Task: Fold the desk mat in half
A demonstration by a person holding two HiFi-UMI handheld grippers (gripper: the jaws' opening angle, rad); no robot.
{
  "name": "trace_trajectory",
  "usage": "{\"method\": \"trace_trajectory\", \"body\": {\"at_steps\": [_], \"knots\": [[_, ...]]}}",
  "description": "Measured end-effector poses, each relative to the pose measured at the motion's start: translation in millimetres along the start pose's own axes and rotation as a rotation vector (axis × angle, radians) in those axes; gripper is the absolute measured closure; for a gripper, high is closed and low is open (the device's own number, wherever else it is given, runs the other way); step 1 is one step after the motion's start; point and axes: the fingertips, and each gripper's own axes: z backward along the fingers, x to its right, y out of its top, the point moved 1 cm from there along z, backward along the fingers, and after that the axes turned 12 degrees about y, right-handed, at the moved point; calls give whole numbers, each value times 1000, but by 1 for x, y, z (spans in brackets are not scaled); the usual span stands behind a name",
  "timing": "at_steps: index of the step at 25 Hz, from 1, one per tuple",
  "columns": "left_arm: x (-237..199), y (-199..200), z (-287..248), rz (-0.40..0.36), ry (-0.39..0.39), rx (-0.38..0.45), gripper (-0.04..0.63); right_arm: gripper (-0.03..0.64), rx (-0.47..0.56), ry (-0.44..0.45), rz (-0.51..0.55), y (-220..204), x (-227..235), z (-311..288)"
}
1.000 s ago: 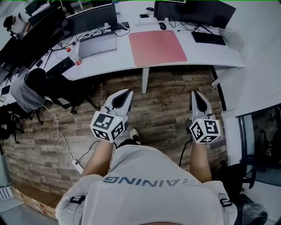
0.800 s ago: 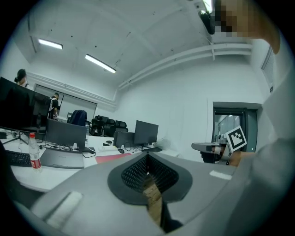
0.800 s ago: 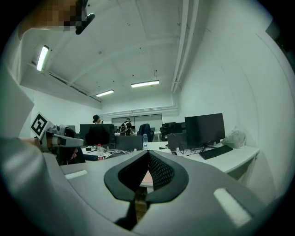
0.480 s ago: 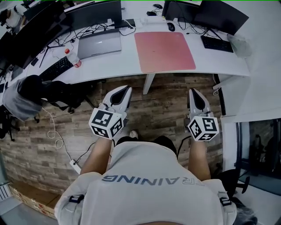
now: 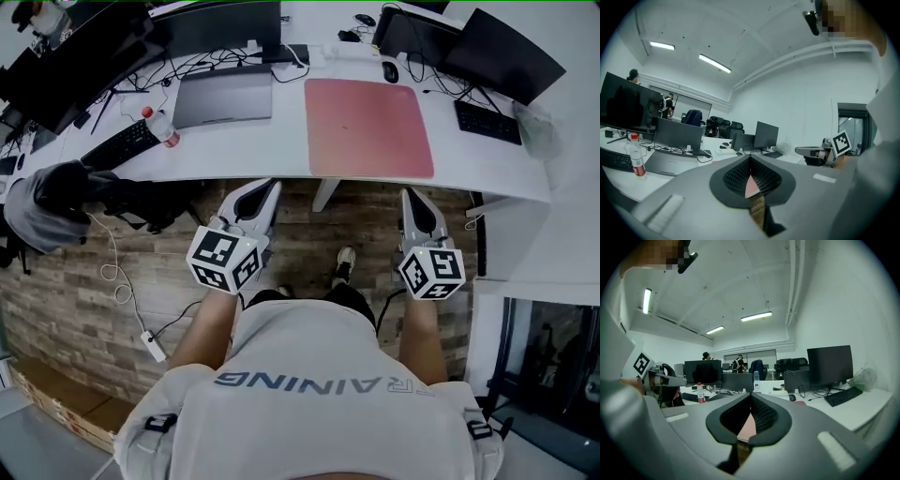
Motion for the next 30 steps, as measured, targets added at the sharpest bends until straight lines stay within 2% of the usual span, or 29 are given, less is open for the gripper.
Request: {"method": "trace_trajectory", "body": {"at_steps": [11,16,20,24,30], "knots": [[14,17,-79,-12,188,-5,597,600,-15,203,-1,14,91,-89],[24,19,-108,-6,257,-19,597,600,-62,268,-28,4,129,-111],[25,16,-123,4,289,-33,597,600,-89,288,-46,-5,154,-127],[14,5,-130,25,292,-55,597,600,-130,298,-59,-20,152,-141],[-28,-11,-127,67,283,-91,597,597,-246,357,-65,-47,99,-180]]}}
